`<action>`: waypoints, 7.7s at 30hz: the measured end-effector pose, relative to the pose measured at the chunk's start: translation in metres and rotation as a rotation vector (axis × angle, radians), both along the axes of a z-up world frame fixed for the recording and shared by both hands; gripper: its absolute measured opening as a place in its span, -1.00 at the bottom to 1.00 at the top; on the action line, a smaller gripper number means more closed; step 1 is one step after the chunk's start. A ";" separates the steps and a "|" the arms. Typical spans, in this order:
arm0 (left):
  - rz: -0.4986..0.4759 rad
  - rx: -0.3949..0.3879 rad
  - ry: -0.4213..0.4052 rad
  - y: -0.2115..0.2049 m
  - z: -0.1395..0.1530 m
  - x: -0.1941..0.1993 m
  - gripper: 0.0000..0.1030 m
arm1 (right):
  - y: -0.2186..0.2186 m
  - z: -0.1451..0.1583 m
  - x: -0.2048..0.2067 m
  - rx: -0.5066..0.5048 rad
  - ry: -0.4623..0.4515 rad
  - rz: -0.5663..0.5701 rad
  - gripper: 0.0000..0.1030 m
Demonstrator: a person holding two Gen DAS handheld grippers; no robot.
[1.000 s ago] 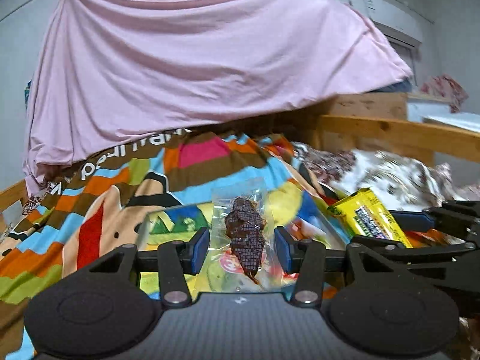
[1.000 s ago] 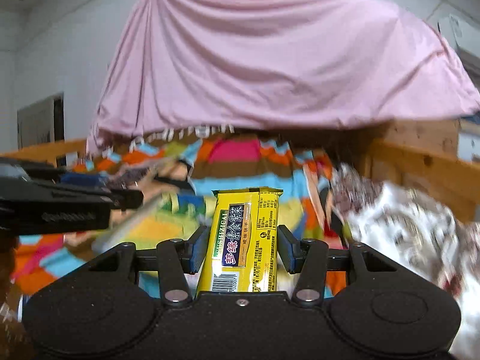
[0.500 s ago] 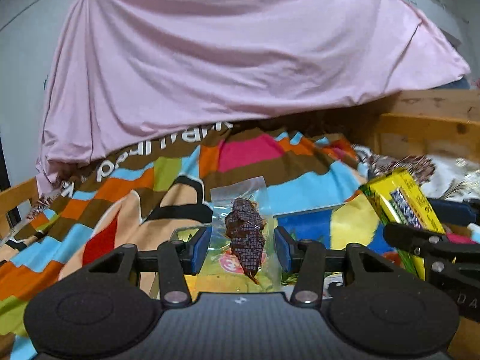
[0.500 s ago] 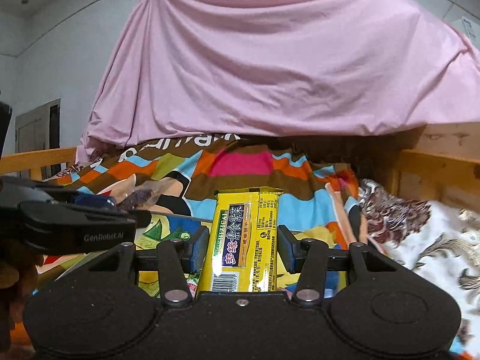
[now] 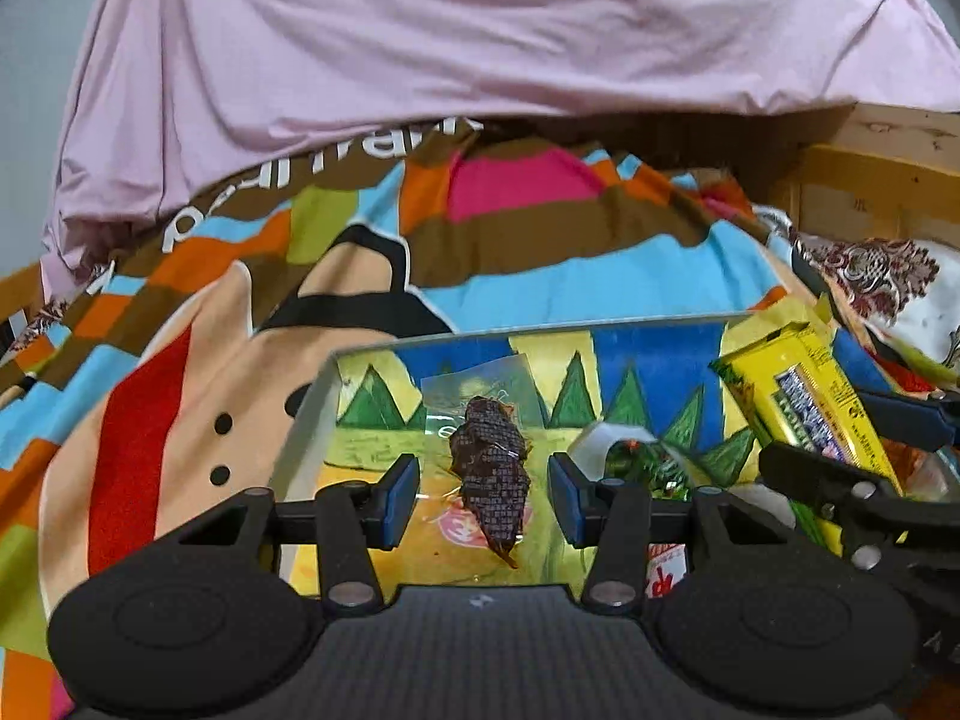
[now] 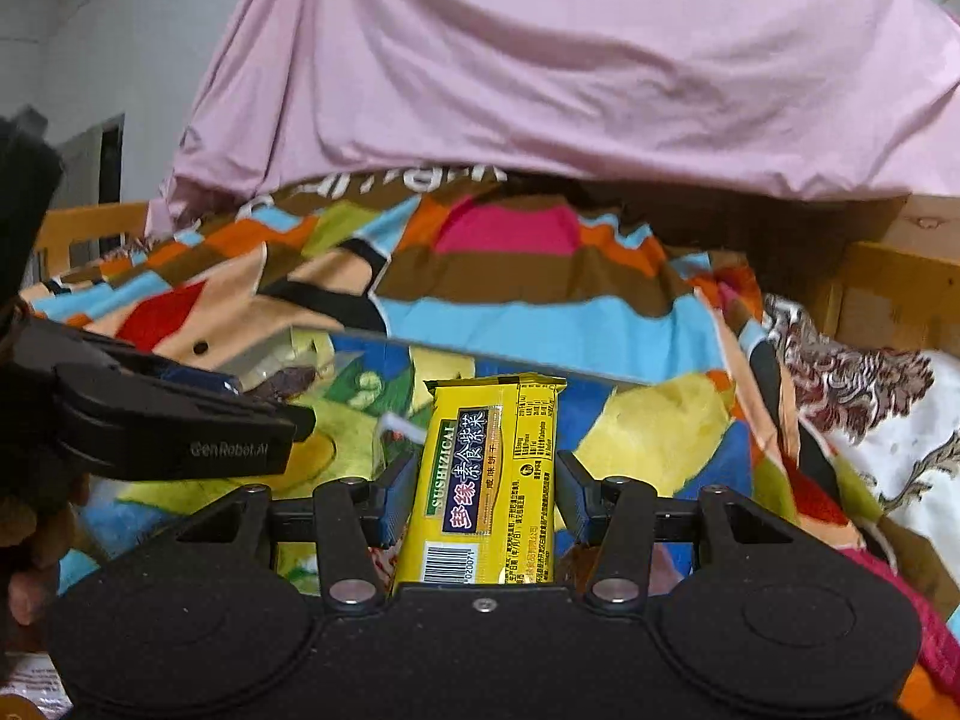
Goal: Organize snacks
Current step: 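Carry the jerky packet with left tool while right tool carries yellow bar over tray, then open both tools to drop the jerky packet and yellow bar into tray, then lift both tools away from the tray toward the remaining snacks, then lower both tools toward the gold foil bag and clear puffed-rice bar, then grasp the gold foil bag with left tool while right tool grasps puffed-rice bar, then carry the gold bag with left tool while right tool carries puffed-rice bar over tray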
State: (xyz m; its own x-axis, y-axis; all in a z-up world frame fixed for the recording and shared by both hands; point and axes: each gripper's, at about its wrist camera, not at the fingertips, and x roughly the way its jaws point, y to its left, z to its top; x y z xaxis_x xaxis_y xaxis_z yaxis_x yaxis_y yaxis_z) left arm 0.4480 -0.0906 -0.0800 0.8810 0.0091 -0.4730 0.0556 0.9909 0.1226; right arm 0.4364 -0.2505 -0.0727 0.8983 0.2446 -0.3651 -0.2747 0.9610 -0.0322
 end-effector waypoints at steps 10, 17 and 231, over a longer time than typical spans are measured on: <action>-0.006 -0.036 0.109 -0.004 -0.008 0.014 -0.01 | 0.007 -0.006 0.002 -0.053 0.028 0.002 -0.01; -0.004 -0.088 0.197 0.000 -0.016 0.019 0.03 | 0.010 -0.006 0.002 -0.088 0.025 0.020 0.20; -0.125 -0.373 0.146 0.057 0.032 -0.259 -0.63 | 0.032 0.042 -0.262 -0.294 0.072 0.044 0.89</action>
